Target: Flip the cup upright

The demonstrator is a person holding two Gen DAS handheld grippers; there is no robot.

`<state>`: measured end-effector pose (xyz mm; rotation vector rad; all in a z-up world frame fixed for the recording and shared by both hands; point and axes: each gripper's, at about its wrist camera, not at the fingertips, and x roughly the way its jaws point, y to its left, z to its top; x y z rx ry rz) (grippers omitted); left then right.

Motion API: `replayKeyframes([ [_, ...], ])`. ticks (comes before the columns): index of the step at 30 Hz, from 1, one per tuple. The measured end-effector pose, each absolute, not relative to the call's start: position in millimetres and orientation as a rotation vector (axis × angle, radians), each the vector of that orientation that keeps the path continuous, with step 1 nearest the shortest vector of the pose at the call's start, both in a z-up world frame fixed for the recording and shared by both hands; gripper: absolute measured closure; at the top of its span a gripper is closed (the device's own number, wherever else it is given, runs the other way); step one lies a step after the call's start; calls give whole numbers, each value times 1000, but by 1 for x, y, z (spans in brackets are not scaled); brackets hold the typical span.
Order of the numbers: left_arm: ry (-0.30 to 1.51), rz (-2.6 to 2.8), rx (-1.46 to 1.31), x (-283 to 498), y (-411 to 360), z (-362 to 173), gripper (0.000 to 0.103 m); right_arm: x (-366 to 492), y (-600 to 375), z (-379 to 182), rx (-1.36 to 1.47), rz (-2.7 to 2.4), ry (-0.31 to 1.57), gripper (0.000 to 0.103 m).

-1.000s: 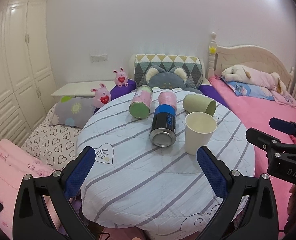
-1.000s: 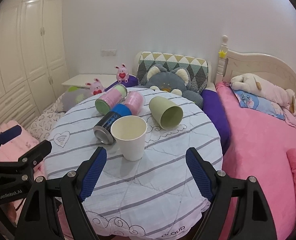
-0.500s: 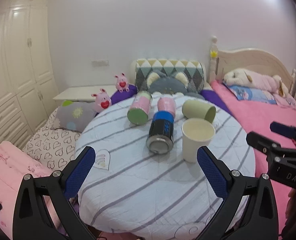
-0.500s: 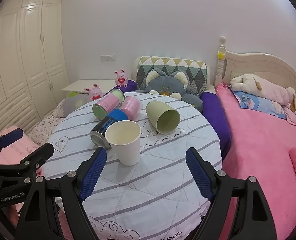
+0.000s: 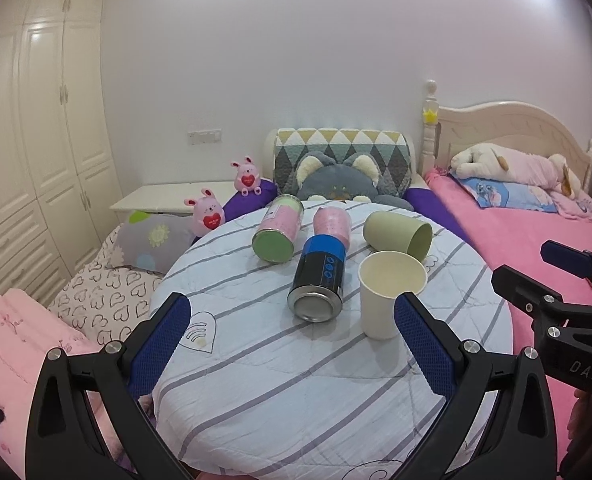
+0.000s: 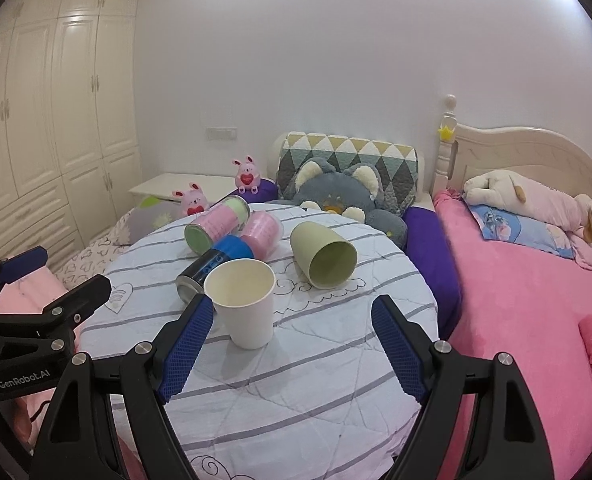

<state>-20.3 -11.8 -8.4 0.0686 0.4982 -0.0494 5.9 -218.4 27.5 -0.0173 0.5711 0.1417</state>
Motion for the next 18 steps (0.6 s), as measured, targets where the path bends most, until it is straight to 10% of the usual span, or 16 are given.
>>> replayKeyframes([
  [18,493,-43,109,-19,-24,-6,0,9,-226,27,-1,156,563,20],
])
